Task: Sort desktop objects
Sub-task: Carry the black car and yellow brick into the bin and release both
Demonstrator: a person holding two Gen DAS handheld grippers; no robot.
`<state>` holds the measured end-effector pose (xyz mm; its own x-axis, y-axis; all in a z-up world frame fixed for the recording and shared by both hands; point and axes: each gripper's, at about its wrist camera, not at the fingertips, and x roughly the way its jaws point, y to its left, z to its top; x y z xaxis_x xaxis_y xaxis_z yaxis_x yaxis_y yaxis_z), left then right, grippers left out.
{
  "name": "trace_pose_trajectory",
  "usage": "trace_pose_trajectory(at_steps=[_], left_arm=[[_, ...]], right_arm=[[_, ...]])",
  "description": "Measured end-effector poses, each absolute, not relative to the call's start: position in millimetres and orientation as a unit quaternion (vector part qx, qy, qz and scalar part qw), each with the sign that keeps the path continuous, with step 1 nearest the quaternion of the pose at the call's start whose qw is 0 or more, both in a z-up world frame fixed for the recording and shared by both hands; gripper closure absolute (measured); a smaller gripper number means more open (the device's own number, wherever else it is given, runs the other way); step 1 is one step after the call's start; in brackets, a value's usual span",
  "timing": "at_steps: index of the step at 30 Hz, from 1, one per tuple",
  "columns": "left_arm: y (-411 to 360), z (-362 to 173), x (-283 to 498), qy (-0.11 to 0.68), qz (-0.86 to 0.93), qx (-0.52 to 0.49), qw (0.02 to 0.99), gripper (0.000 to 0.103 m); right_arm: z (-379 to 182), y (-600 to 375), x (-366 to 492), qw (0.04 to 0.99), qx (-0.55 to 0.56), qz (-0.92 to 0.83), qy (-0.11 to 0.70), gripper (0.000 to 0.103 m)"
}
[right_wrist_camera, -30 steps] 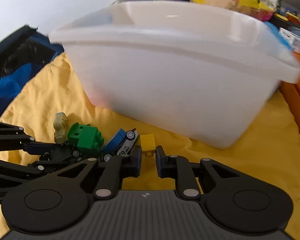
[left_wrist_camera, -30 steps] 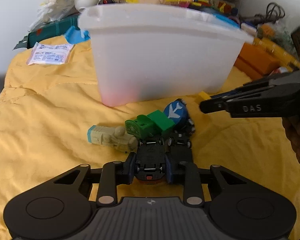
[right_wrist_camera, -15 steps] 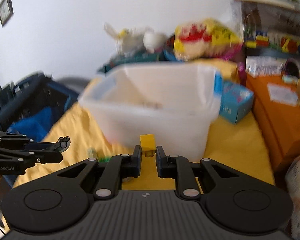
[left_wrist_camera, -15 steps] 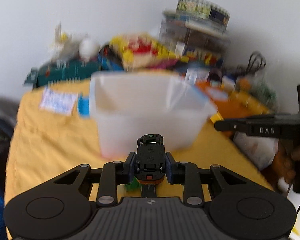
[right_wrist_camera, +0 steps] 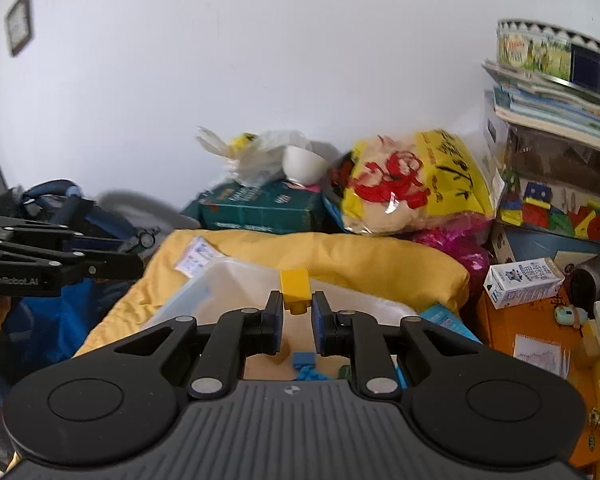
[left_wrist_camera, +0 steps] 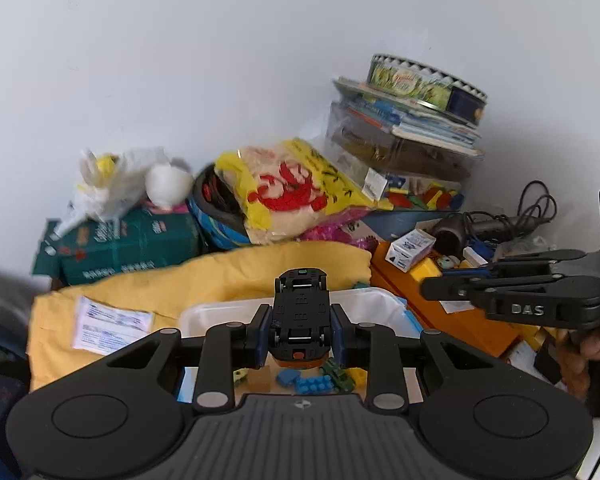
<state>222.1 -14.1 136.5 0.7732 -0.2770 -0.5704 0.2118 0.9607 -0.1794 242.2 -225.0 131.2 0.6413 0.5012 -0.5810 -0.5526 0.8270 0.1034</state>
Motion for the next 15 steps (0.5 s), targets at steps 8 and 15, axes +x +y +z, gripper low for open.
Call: trace_pose_trajectory(at_steps=[8, 15], left_arm=[[-20.3, 97.8, 264.8, 0.378, -0.082, -0.008, 0.922, 0.07], [-23.2, 85.4, 266.1, 0.399, -0.076, -0.016, 0.914, 0.06]], right_arm=[[103.8, -202.5, 274.4, 0.888, -0.031, 0.272, 0.369, 0.086], [82.2, -195.4, 281.3, 0.873, -0.054, 0.255, 0.412, 0.083]])
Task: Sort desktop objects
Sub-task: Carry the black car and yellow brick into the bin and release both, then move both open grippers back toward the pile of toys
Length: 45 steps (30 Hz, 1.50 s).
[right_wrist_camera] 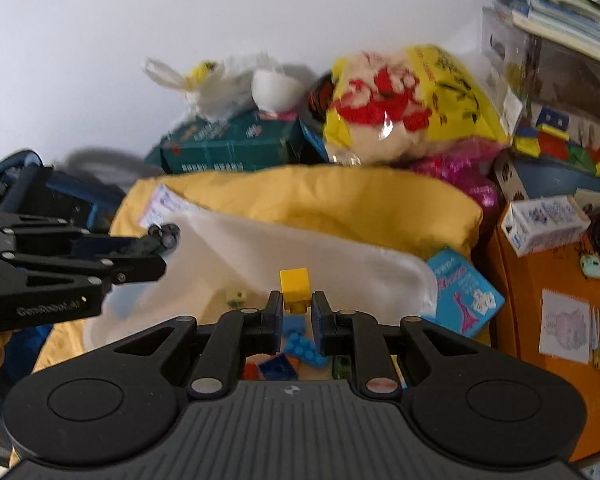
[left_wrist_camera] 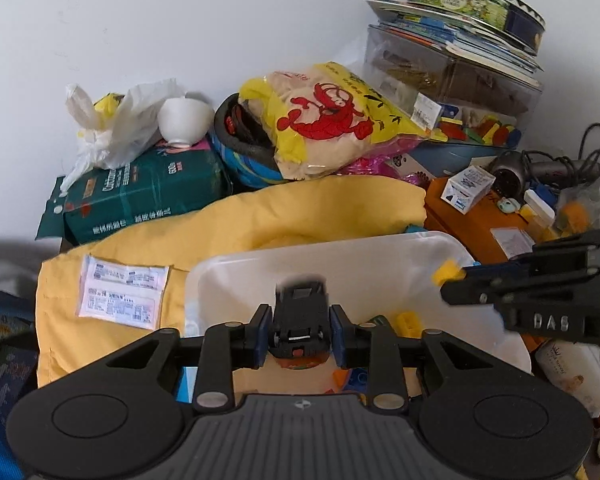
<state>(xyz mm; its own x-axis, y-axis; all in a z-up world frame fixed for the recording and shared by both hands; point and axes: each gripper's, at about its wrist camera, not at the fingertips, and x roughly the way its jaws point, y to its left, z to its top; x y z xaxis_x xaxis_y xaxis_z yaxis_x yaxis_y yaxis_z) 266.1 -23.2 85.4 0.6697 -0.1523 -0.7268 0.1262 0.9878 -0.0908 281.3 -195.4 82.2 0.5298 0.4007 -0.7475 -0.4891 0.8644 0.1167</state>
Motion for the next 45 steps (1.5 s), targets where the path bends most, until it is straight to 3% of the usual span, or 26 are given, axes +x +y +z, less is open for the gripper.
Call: trace_pose_trajectory(at_steps=[1, 3, 9, 17, 24, 32, 33, 35, 45], left_arm=[[-20.9, 84.5, 266.5, 0.406, -0.076, -0.026, 0.911, 0.053], [-16.4, 81.7, 263.7, 0.406, -0.076, -0.033, 0.91, 0.052], [-2.7, 72.2, 233.1, 0.391, -0.086, -0.053, 0.915, 0.052], [-3.1, 43.9, 134.1, 0.347, -0.117, -0.034, 0.93, 0.052], [-33.1, -24.4, 89.1, 0.404, -0.127, -0.026, 0.905, 0.052], [-55.7, -77.7, 113.5, 0.441, -0.101, -0.004, 0.892, 0.053], [-55.0, -80.2, 114.6, 0.441, -0.101, -0.001, 0.892, 0.054], [-52.1, -81.0, 116.1, 0.438, -0.099, -0.001, 0.894, 0.07], [-23.3, -62.7, 84.3, 0.424, -0.083, -0.042, 0.901, 0.07]], right_arm=[[80.3, -194.4, 280.9, 0.871, -0.061, 0.253, 0.416, 0.068], [79.2, -195.0, 278.7, 0.872, -0.07, 0.251, 0.414, 0.04], [75.2, -202.9, 263.4, 0.873, -0.082, 0.274, 0.395, 0.042], [66.5, -232.1, 206.6, 0.884, -0.051, 0.298, 0.356, 0.042], [46.6, -253.3, 141.8, 0.894, -0.043, 0.303, 0.327, 0.042], [5.8, -251.5, 117.9, 0.888, -0.057, 0.283, 0.358, 0.042], [3.0, -251.5, 116.4, 0.887, -0.056, 0.282, 0.361, 0.042], [-0.8, -249.7, 115.2, 0.886, -0.053, 0.281, 0.365, 0.042], [-35.4, -222.4, 135.8, 0.87, -0.038, 0.283, 0.403, 0.042]])
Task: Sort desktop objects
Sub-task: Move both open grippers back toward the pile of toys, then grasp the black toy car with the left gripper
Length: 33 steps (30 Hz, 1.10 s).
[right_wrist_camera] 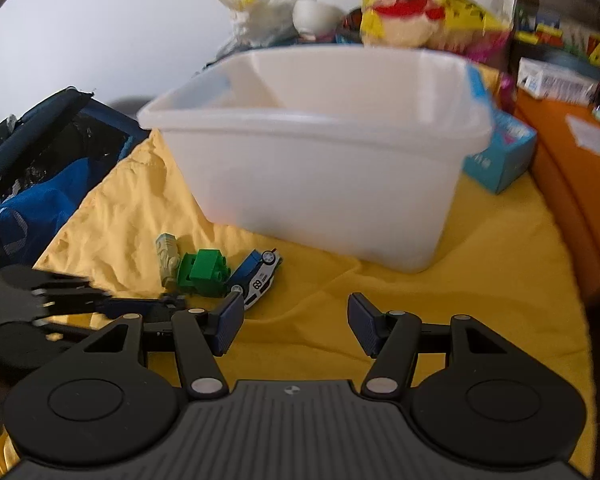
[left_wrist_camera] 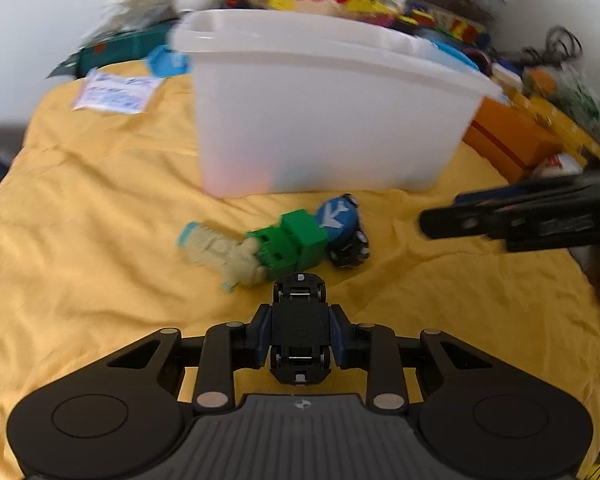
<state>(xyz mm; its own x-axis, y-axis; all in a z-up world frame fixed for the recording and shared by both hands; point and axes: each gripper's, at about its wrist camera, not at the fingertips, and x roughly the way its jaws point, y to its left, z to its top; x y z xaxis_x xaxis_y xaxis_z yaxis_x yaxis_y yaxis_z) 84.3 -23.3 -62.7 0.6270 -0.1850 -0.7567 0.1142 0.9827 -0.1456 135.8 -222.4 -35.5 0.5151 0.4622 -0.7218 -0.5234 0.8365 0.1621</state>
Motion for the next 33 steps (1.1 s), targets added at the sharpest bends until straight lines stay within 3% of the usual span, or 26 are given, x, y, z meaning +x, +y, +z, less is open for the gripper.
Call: trace_pose_trajectory(at_steps=[8, 9, 12, 15, 26, 33], left_arm=[[-7.3, -44.9, 65.3, 0.406, -0.069, -0.059, 0.909, 0.07], [-5.5, -43.9, 64.4, 0.406, -0.066, -0.061, 0.91, 0.07], [0.2, -42.4, 63.4, 0.405, -0.059, -0.069, 0.91, 0.07], [2.4, -41.4, 64.2, 0.401, -0.06, -0.074, 0.911, 0.07], [-15.2, -26.5, 75.0, 0.386, -0.091, -0.061, 0.916, 0.07], [-20.0, 26.7, 85.4, 0.351, -0.104, -0.062, 0.928, 0.07]], right_arm=[[-70.9, -170.3, 157.4, 0.846, -0.056, 0.302, 0.436, 0.042], [-75.1, -164.5, 160.9, 0.841, -0.062, 0.303, 0.444, 0.045], [-79.6, -159.9, 163.7, 0.838, -0.066, 0.303, 0.449, 0.071], [-74.9, -171.5, 160.6, 0.836, -0.051, 0.309, 0.45, 0.081], [-44.9, -217.8, 134.9, 0.862, -0.054, 0.294, 0.408, 0.081], [11.4, -242.4, 115.0, 0.88, -0.022, 0.313, 0.356, 0.081]])
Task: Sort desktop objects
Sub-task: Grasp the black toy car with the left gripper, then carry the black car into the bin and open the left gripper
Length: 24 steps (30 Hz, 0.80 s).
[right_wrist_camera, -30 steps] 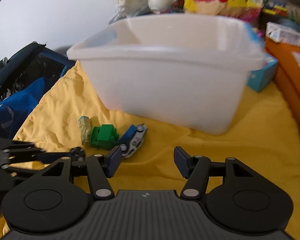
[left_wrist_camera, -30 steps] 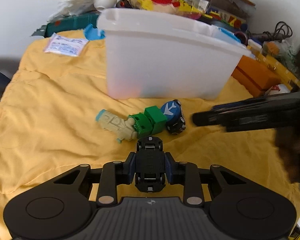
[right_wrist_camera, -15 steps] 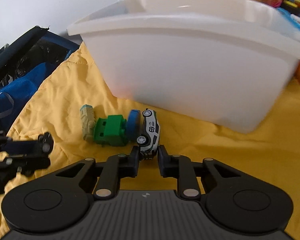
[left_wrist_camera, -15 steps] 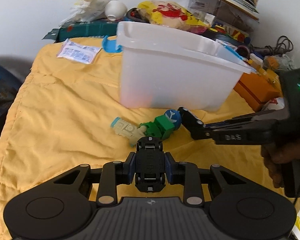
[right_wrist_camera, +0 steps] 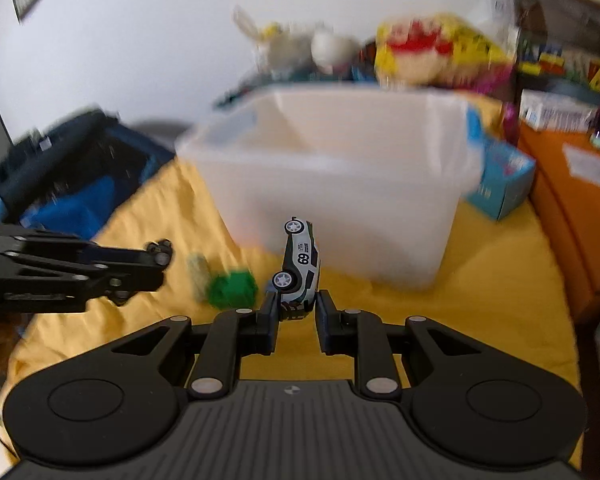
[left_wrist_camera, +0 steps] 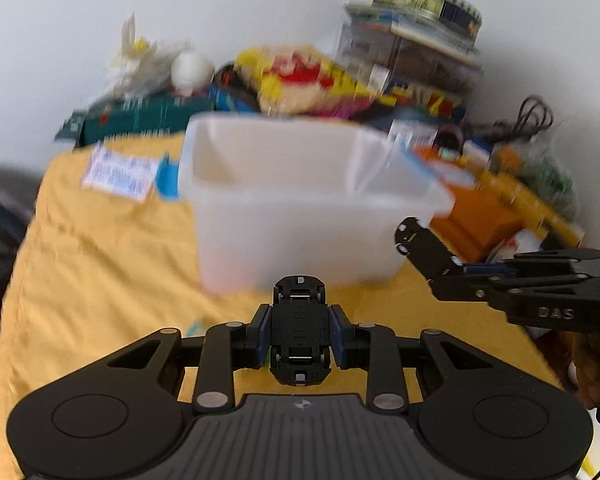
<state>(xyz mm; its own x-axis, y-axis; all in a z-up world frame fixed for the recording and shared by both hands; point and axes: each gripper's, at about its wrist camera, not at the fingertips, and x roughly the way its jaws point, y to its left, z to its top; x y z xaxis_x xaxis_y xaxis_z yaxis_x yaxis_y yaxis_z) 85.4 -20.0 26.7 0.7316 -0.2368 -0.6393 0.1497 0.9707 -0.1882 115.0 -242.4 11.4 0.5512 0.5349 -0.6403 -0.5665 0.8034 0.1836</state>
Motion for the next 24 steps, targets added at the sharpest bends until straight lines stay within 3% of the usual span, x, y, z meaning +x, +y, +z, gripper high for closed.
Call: trace_pose_trajectory(at_steps=[9, 24], left_arm=[[-20.0, 86.0, 127.6, 0.316, -0.099, -0.045, 0.942, 0.07], [-23.4, 118.5, 221.5, 0.334, -0.075, -0.025, 0.939, 0.07]], right_arm=[[84.3, -261.4, 151.6, 0.905, -0.001, 0.302, 0.3, 0.081], [111.3, -249.1, 238.3, 0.906, -0.038, 0.278, 0.318, 0.081]])
